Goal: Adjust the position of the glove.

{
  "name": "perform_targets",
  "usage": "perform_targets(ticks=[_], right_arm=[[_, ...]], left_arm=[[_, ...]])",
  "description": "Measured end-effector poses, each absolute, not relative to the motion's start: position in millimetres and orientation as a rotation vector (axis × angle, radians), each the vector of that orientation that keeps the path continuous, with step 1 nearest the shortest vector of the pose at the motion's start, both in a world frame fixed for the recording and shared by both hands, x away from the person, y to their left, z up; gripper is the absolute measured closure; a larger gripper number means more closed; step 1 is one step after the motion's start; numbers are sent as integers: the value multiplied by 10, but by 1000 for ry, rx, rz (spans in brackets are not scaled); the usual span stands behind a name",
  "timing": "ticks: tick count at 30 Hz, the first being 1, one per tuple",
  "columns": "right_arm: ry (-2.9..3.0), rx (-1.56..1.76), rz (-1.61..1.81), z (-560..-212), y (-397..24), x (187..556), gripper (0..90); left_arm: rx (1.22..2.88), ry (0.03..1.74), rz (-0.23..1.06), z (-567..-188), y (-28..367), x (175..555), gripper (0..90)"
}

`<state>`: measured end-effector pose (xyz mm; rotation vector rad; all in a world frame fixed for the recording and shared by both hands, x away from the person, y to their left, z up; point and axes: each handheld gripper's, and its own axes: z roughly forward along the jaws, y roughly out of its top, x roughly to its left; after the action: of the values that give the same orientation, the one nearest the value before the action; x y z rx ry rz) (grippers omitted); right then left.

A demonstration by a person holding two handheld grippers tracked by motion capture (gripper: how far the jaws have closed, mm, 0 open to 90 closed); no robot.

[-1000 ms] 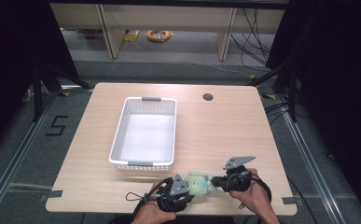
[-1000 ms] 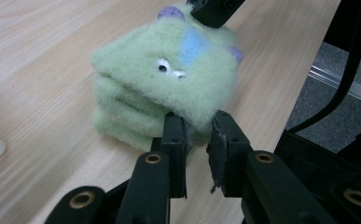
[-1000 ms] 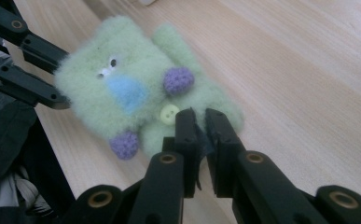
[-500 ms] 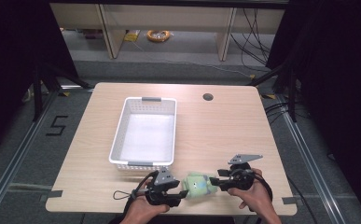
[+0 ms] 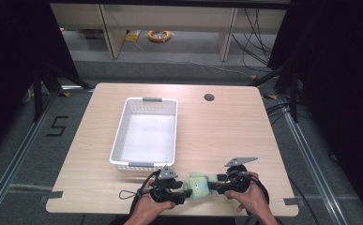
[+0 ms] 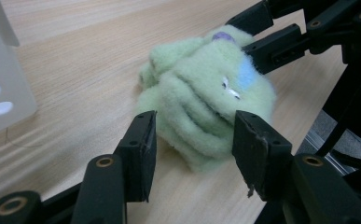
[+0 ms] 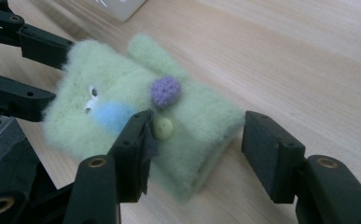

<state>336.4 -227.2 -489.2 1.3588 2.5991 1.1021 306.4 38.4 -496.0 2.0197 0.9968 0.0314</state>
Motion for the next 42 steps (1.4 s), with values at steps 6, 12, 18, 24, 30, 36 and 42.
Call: perform_targets(ticks=[6, 12, 18, 24, 30, 36, 42], right_arm=[[2600, 1407, 1120, -4983, -2234, 3360, 460], [2641, 1396, 1119, -4996, -2258, 3362, 485], [2636, 1399, 1142, -5008, -2277, 3358, 517], [2634, 1388, 1162, -5024, -2273, 3354, 561], [2667, 1358, 1186, -5035, -2282, 3364, 622], [2673, 1298, 1187, -5013, -2281, 3349, 696], [2662, 1281, 1201, -4982, -2279, 3315, 724]], left_arm=[[2001, 1035, -9, -5020, 356, 3093, 498], [2008, 1029, -28, -5057, 293, 3107, 514], [2002, 1045, -72, -5084, 287, 3128, 527], [1981, 1054, -126, -5116, 304, 3158, 575], [1994, 996, -102, -5099, 276, 3136, 714], [2021, 966, -78, -5060, 274, 3123, 770], [2006, 946, -99, -5025, 317, 3142, 781]])
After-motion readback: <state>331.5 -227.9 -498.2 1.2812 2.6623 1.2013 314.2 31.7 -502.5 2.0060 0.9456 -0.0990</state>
